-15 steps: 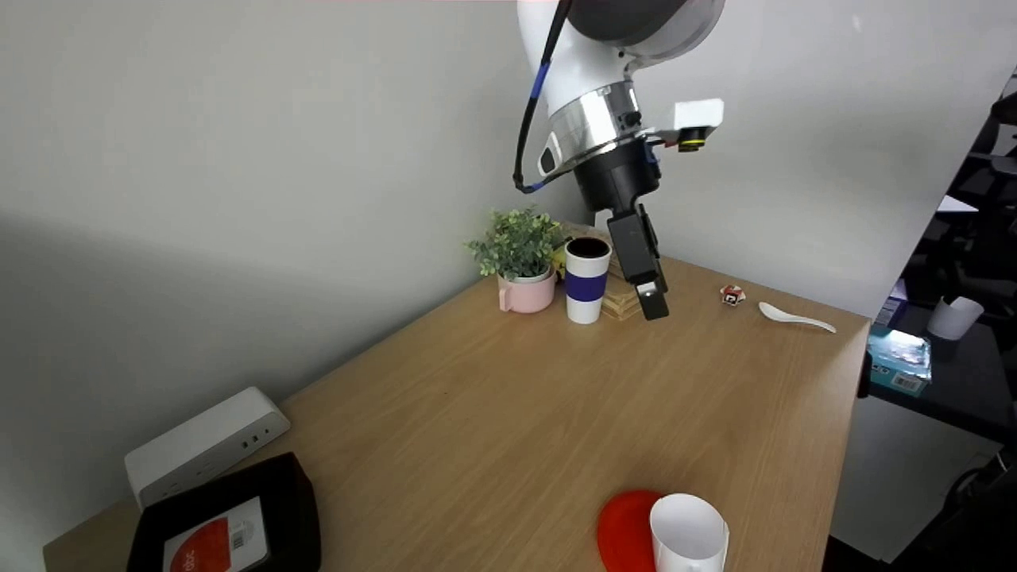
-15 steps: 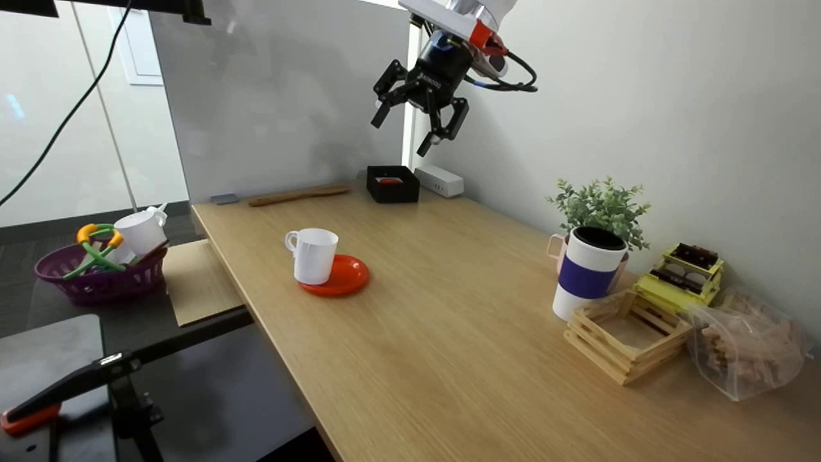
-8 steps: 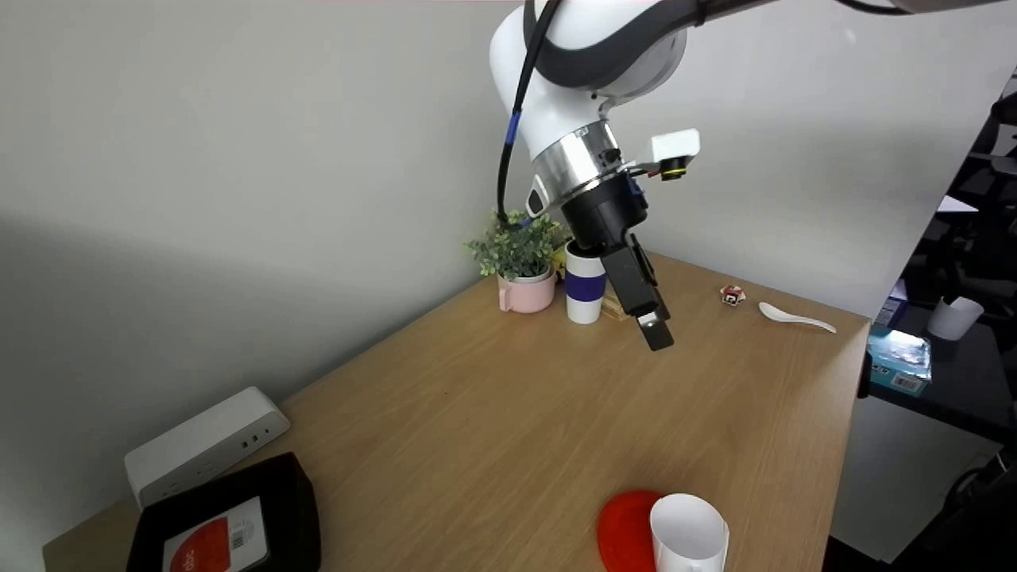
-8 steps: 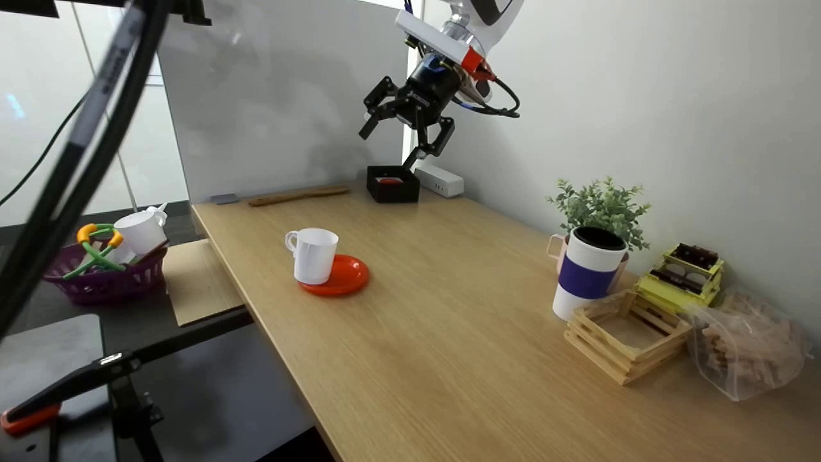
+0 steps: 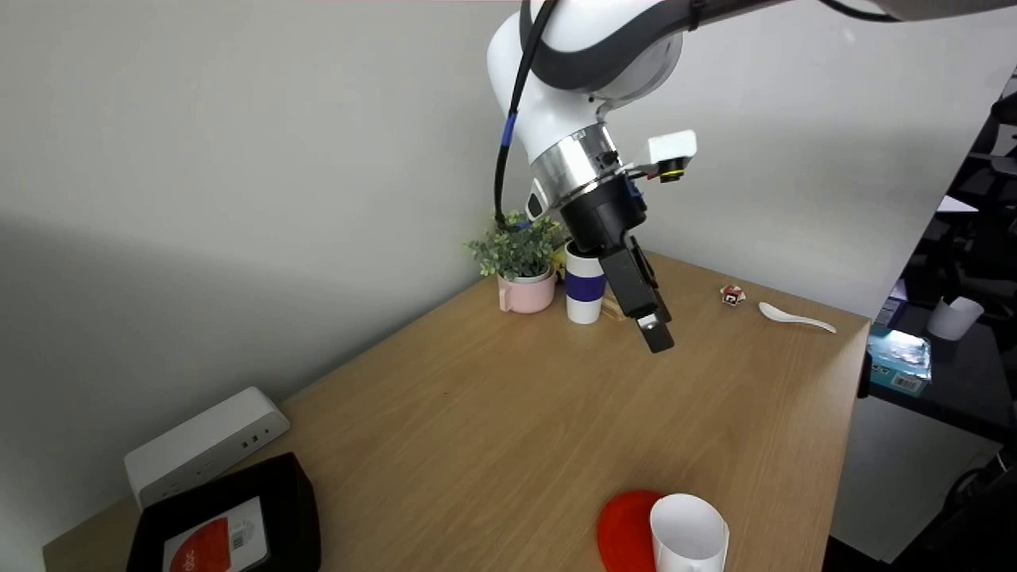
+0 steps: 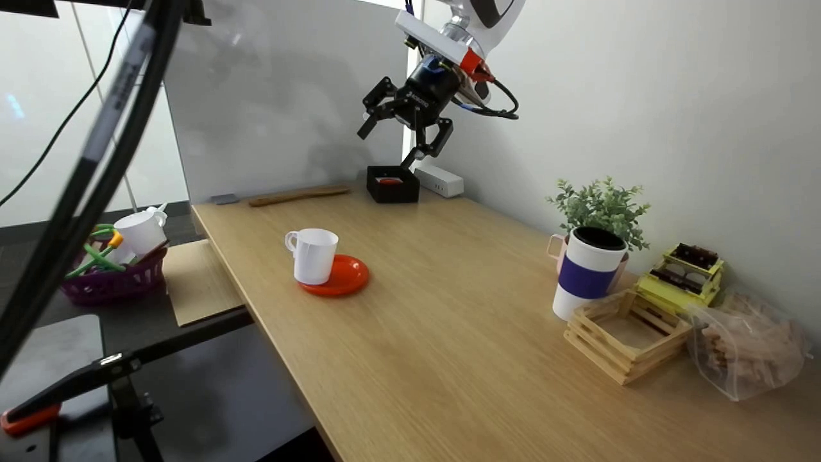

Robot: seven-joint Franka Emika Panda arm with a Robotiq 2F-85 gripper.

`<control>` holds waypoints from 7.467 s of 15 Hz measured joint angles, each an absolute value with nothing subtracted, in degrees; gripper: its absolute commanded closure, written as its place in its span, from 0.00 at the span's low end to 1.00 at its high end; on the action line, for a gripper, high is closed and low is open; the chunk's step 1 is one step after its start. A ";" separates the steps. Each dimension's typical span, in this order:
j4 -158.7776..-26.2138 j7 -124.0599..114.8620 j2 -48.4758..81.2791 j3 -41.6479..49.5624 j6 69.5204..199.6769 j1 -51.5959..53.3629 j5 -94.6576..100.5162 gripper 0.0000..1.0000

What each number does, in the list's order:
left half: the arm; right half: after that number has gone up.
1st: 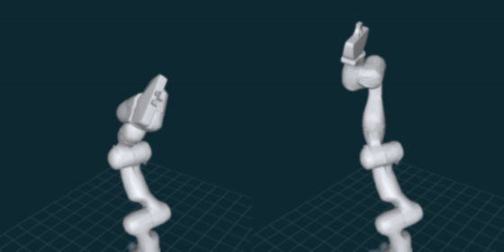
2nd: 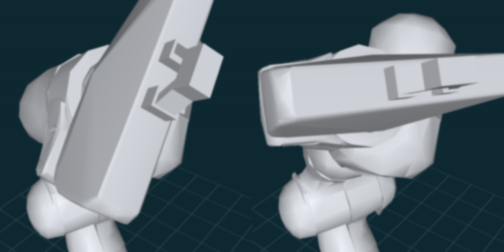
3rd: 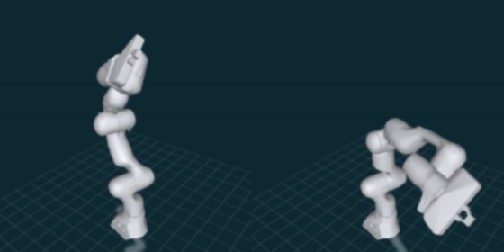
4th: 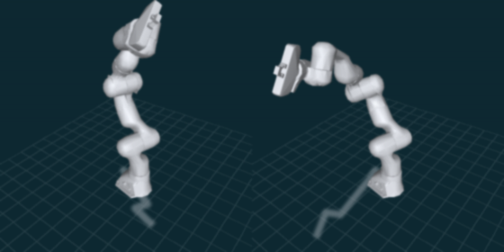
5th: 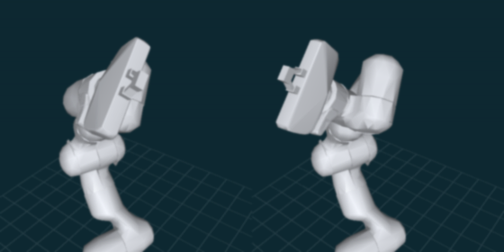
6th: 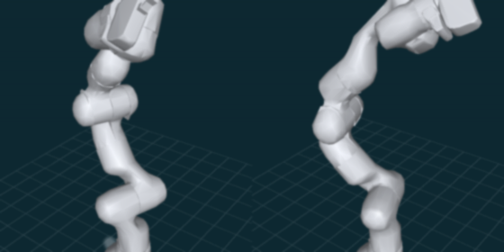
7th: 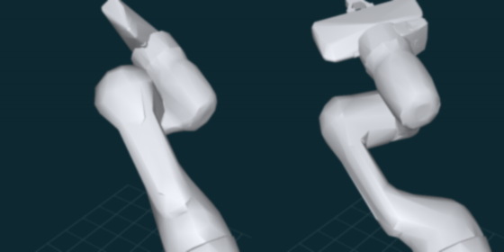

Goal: Take the cup from the plate and put it on the table

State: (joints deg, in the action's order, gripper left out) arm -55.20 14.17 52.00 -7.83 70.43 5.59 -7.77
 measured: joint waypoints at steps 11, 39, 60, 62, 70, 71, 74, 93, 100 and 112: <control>-70.78 4.28 51.70 -4.87 114.06 11.78 3.79 0.00; -92.95 -17.91 40.29 -2.27 128.62 17.33 6.68 0.00; -107.32 -24.54 35.13 -2.72 133.06 18.93 6.55 0.00; -108.07 -27.21 35.10 -2.67 133.20 19.88 6.62 0.00; -108.35 -38.25 32.68 -0.53 134.19 23.85 10.45 0.00; -108.74 -39.89 32.03 -0.52 134.45 24.25 10.87 0.00; -111.21 -44.98 30.39 -0.72 135.64 25.19 10.89 0.00; -132.66 -56.11 18.90 -1.63 150.14 24.72 7.17 0.00; -132.77 -55.90 18.27 -1.65 150.72 22.66 6.95 0.00; -130.94 -42.64 22.08 -4.90 151.25 17.42 -2.04 0.00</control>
